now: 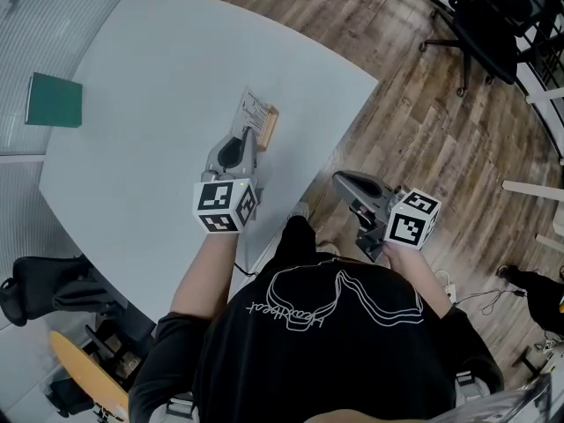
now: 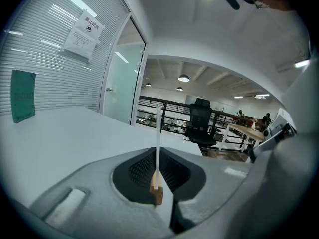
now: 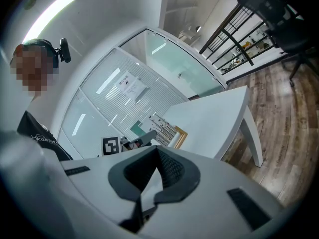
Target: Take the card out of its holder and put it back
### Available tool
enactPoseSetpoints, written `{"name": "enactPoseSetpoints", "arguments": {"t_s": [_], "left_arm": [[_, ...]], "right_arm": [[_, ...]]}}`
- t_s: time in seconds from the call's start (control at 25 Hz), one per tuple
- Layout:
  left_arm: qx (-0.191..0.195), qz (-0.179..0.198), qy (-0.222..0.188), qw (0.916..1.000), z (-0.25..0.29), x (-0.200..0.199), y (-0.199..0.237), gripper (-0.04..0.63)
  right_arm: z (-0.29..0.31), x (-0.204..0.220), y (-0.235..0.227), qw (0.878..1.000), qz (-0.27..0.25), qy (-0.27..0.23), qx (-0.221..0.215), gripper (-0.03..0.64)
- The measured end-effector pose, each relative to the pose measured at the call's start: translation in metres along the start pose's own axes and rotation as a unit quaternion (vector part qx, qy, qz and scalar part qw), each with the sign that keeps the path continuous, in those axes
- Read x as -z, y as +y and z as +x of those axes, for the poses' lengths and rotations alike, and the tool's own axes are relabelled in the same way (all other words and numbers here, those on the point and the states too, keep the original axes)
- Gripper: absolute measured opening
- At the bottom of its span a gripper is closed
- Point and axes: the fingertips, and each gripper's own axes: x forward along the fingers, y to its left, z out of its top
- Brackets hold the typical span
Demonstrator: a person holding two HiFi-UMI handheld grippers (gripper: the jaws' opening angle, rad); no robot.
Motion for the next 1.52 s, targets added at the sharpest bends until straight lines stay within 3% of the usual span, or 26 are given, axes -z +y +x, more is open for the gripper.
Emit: {"name": "enactPoseSetpoints", "arguments": {"t_s": [0.8,1.04,1.28,1.52], "left_arm": [[-0.028,0.02,0.029,0.999,0.009,0.032,0.0,0.026],[-0.039,0.003,0.004,0.9992,-0.003,0.023,0.003,0.124],[-0.035,-0.009,-0.01,0.9993,-0.037,0.017,-0.004,0.141],[-0.04,-0.074,-0.05,0.9952,-0.09,0.01,-0.014,0.14]], "right_arm": [[-0.007,0.006,-0.006,1.0,-0.001,0.011,0.0,0.006],[-0.01,0.004,0.006,1.0,-0.011,0.006,-0.007,0.006],[-0.02,0.001,0.027,0.999,-0.036,-0.003,-0.016,0.006],[-0.032,0.001,0.058,0.996,-0.078,-0.002,-0.038,0.006]]}}
